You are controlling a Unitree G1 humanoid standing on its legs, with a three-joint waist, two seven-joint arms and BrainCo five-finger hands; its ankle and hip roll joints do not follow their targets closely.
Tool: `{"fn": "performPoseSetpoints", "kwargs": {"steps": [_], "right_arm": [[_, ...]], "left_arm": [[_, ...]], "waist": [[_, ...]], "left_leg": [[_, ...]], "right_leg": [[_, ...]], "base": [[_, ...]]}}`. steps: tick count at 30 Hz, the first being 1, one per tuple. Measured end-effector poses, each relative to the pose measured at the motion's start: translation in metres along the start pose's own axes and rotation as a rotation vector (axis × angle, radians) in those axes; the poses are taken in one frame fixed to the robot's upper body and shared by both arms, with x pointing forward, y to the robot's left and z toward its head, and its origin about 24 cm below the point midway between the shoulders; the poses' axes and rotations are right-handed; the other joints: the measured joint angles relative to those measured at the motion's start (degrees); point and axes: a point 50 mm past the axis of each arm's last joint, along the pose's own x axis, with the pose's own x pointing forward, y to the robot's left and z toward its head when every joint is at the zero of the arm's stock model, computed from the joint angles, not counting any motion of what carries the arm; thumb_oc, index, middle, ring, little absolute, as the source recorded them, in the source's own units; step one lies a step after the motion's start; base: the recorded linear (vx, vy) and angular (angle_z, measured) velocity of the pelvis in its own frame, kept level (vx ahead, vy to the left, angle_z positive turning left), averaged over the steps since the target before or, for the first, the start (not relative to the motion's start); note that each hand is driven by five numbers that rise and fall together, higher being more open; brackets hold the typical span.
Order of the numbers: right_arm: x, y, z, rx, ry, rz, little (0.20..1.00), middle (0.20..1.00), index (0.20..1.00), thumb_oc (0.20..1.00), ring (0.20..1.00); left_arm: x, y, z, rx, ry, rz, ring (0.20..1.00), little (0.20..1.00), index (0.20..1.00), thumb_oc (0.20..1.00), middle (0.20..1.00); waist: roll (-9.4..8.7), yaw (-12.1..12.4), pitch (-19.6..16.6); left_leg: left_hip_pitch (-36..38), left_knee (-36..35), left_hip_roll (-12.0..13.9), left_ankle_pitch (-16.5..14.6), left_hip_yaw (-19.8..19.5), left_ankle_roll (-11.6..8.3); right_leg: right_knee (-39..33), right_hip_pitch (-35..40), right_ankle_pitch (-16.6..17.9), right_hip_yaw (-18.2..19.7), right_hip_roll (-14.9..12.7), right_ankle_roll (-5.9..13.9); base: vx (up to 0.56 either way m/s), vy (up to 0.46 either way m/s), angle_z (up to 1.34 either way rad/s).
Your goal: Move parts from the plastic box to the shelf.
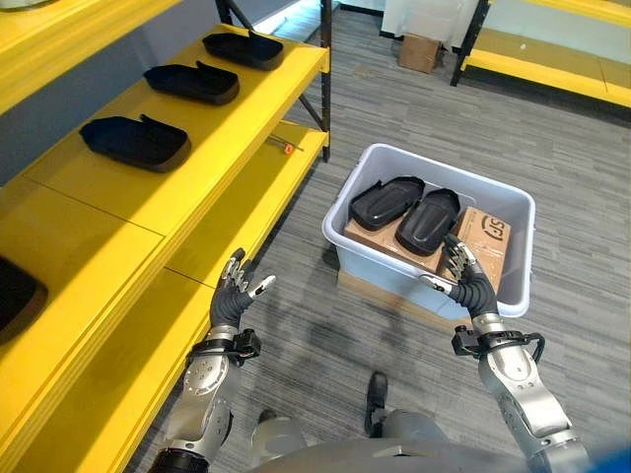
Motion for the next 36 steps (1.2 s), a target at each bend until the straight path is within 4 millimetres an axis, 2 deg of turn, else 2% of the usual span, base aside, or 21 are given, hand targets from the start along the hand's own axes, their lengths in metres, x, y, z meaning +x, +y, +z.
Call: {"fn": "performPoseSetpoints", "kwargs": {"steps": [3,5,6,7,8,9,10,11,12,13,14,15,16,17,19,21,22,24,26,31,36], "right_arm": [[0.0,-0.004,0.0,-0.001,-0.003,-0.02,1.0,1.0,1.0,1.0,1.0],[0.002,-0.008,0.002,-0.007,-0.011,-0.037,1.0,1.0,1.0,1.0,1.0],[0.002,-0.01,0.001,-0.021,-0.008,-0.034,1.0,1.0,1.0,1.0,1.0],[0.003,-0.011,0.002,-0.028,-0.009,-0.04,1.0,1.0,1.0,1.0,1.0],[0.004,-0.013,0.002,-0.039,-0.011,-0.04,1.0,1.0,1.0,1.0,1.0],[0.003,-0.008,0.0,-0.018,-0.003,-0.039,1.0,1.0,1.0,1.0,1.0],[0.0,0.003,-0.005,0.027,0.011,-0.023,1.0,1.0,1.0,1.0,1.0],[0.002,0.01,-0.006,0.044,0.009,-0.012,1.0,1.0,1.0,1.0,1.0],[0.002,0.011,-0.004,0.052,0.0,-0.012,1.0,1.0,1.0,1.0,1.0],[0.003,0.011,-0.003,0.053,-0.001,-0.012,1.0,1.0,1.0,1.0,1.0],[0.002,0.013,-0.004,0.062,0.002,-0.005,1.0,1.0,1.0,1.0,1.0],[-0.001,0.02,-0.007,0.08,0.013,0.016,1.0,1.0,1.0,1.0,1.0],[-0.001,0.024,-0.007,0.08,0.015,0.037,1.0,1.0,1.0,1.0,1.0],[0.0,0.03,-0.006,0.082,0.012,0.066,1.0,1.0,1.0,1.0,1.0],[-0.004,0.036,-0.01,0.084,0.04,0.11,1.0,1.0,1.0,1.0,1.0],[-0.007,0.036,-0.013,0.085,0.054,0.115,1.0,1.0,1.0,1.0,1.0],[-0.01,0.034,-0.015,0.084,0.065,0.111,1.0,1.0,1.0,1.0,1.0],[-0.013,0.033,-0.017,0.082,0.076,0.108,1.0,1.0,1.0,1.0,1.0],[-0.012,0.029,-0.017,0.073,0.073,0.096,1.0,1.0,1.0,1.0,1.0],[-0.009,0.015,-0.013,0.004,0.063,0.088,1.0,1.0,1.0,1.0,1.0],[0.014,0.016,0.009,-0.035,-0.041,0.066,1.0,1.0,1.0,1.0,1.0]], "left_arm": [[0.0,-0.005,-0.002,-0.002,0.008,-0.021,1.0,1.0,1.0,1.0,1.0],[0.004,-0.007,0.0,-0.005,-0.001,-0.029,1.0,1.0,1.0,1.0,1.0],[0.003,-0.006,-0.003,-0.004,0.012,-0.028,1.0,1.0,1.0,1.0,1.0],[0.005,-0.008,-0.004,-0.009,0.011,-0.029,1.0,1.0,1.0,1.0,1.0],[0.007,-0.01,-0.001,-0.016,-0.002,-0.032,1.0,1.0,1.0,1.0,1.0],[0.011,-0.009,0.004,-0.003,-0.018,-0.04,1.0,1.0,1.0,1.0,1.0],[0.009,0.0,0.006,0.029,-0.023,-0.031,1.0,1.0,1.0,1.0,1.0],[0.004,0.005,0.002,0.03,-0.003,-0.011,1.0,1.0,1.0,1.0,1.0],[0.004,0.004,0.001,0.027,0.007,-0.017,1.0,1.0,1.0,1.0,1.0],[0.007,-0.001,0.004,0.026,-0.007,-0.041,1.0,1.0,1.0,1.0,1.0],[0.012,-0.005,0.015,0.032,-0.05,-0.066,1.0,1.0,1.0,1.0,1.0],[0.015,-0.002,0.025,0.066,-0.081,-0.083,1.0,1.0,1.0,1.0,1.0],[0.016,0.001,0.025,0.08,-0.077,-0.077,1.0,1.0,1.0,1.0,1.0],[0.02,-0.001,0.03,0.085,-0.094,-0.087,1.0,1.0,1.0,1.0,1.0],[0.027,-0.001,0.033,0.088,-0.104,-0.085,1.0,1.0,1.0,1.0,1.0],[0.024,0.002,0.032,0.091,-0.103,-0.074,1.0,1.0,1.0,1.0,1.0],[0.022,0.003,0.032,0.094,-0.1,-0.07,1.0,1.0,1.0,1.0,1.0],[0.018,0.005,0.027,0.095,-0.079,-0.062,1.0,1.0,1.0,1.0,1.0],[0.013,0.006,0.019,0.09,-0.05,-0.06,1.0,1.0,1.0,1.0,1.0],[0.005,0.008,0.011,0.084,-0.018,-0.047,1.0,1.0,1.0,1.0,1.0],[0.012,0.003,0.016,0.074,-0.045,-0.045,1.0,1.0,1.0,1.0,1.0]], "waist": [[0.6,-0.52,0.81],[0.71,0.07,1.63],[1.31,0.13,2.22],[2.89,0.55,2.72],[4.31,1.75,3.86],[4.39,1.6,5.23],[1.48,2.3,4.9],[1.23,3.77,4.36],[1.09,3.36,3.82],[2.6,2.89,4.02],[2.12,2.06,3.58],[-0.85,1.85,1.84],[-0.61,1.45,1.73],[-0.17,0.74,1.42],[-1.11,-0.28,0.68],[-2.42,-0.37,-0.57],[-3.44,-0.53,-1.31],[-3.88,-0.6,-1.72],[-3.53,-0.88,-2.18],[0.17,-1.91,-2.13],[1.15,-1.83,-1.02]], "left_leg": [[-0.86,-12.03,-0.49,0.54,-3.37,0.15],[-1.11,-20.28,-0.71,1.83,-3.82,0.03],[-0.56,-24.37,-1.39,2.06,-7.05,0.3],[0.35,-26.04,-2.6,1.04,-8.74,0.83],[1.24,-25.93,-1.75,4.21,-9.24,-0.58],[1.44,-22.65,-1.69,7.97,-8.69,-0.81],[1.31,-18.49,-3.84,6.48,-8.66,0.04],[1.56,-16.14,-4.32,4.5,-7.93,1.72],[1.35,-14.79,-4.84,2.86,-5.78,2.66],[1.26,-14.91,-4.47,2.77,-3.79,4.16],[1.5,-15.35,-5.26,2.96,-3.12,4.8],[1.79,-15.67,-8.25,2.89,-1.22,5.41],[2.13,-14.71,-8.66,2.11,0.35,5.82],[2.23,-14.42,-8.93,1.36,2.66,6.55],[3.09,-15.41,-9.59,1.23,5.0,6.95],[3.35,-16.92,-9.63,1.53,7.22,7.34],[3.21,-17.41,-9.68,1.67,7.41,7.11],[3.45,-18.2,-9.48,2.35,7.24,6.32],[3.99,-19.89,-8.76,3.46,7.16,5.4],[5.04,-24.75,-7.4,6.59,6.17,4.58],[2.87,-26.69,-6.05,8.66,6.27,3.84]], "right_leg": [[0.19,-0.24,-0.09,0.55,-0.07,0.07],[0.87,-1.53,-0.19,2.82,-0.59,0.29],[0.81,-1.91,-0.64,5.61,-0.44,1.38],[0.24,-1.93,-1.35,7.13,-0.13,2.62],[1.88,-2.14,-1.03,6.71,0.96,3.06],[8.3,-2.78,-2.5,5.58,1.01,4.1],[8.15,-1.93,-4.35,9.67,-0.27,5.24],[7.53,-1.93,-5.83,12.78,-0.49,5.38],[4.79,-0.6,-6.29,13.54,-1.38,5.79],[7.99,-1.17,-6.55,12.16,-1.76,5.87],[12.42,-1.76,-7.56,11.37,-2.68,5.4],[9.55,-0.09,-7.39,12.93,-5.56,6.35],[6.91,1.14,-4.54,13.55,-6.3,8.42],[5.49,0.64,-1.85,15.05,-6.89,8.44],[4.44,0.09,-0.66,16.27,-7.23,7.21],[2.03,0.06,-0.76,16.22,-8.09,6.47],[0.85,0.16,-1.28,16.15,-8.13,6.81],[0.5,0.17,-0.91,16.11,-7.93,8.68],[0.24,0.0,-0.65,16.04,-7.06,9.27],[-0.01,-0.63,-0.29,14.87,-5.24,9.46],[-0.07,-3.83,0.35,14.84,-3.75,8.79]], "base": [[0.17,0.09,-0.25],[0.3,0.236,-0.65],[0.33,0.287,-0.86],[0.32,0.326,-1.2],[0.29,0.367,-0.91],[0.25,0.374,-0.89],[0.19,0.305,-1.08],[0.17,0.292,-1.32],[0.16,0.278,-1.26],[0.13,0.276,-0.66],[0.11,0.245,-0.47],[0.1,0.278,-0.59],[0.12,0.29,-0.85],[0.09,0.233,-0.94],[0.11,0.099,-0.61],[0.09,0.025,-0.39],[0.06,0.002,-0.28],[0.04,-0.023,-0.04],[0.04,-0.038,0.0],[-0.02,-0.053,0.07],[-0.01,-0.033,-0.03]]}}
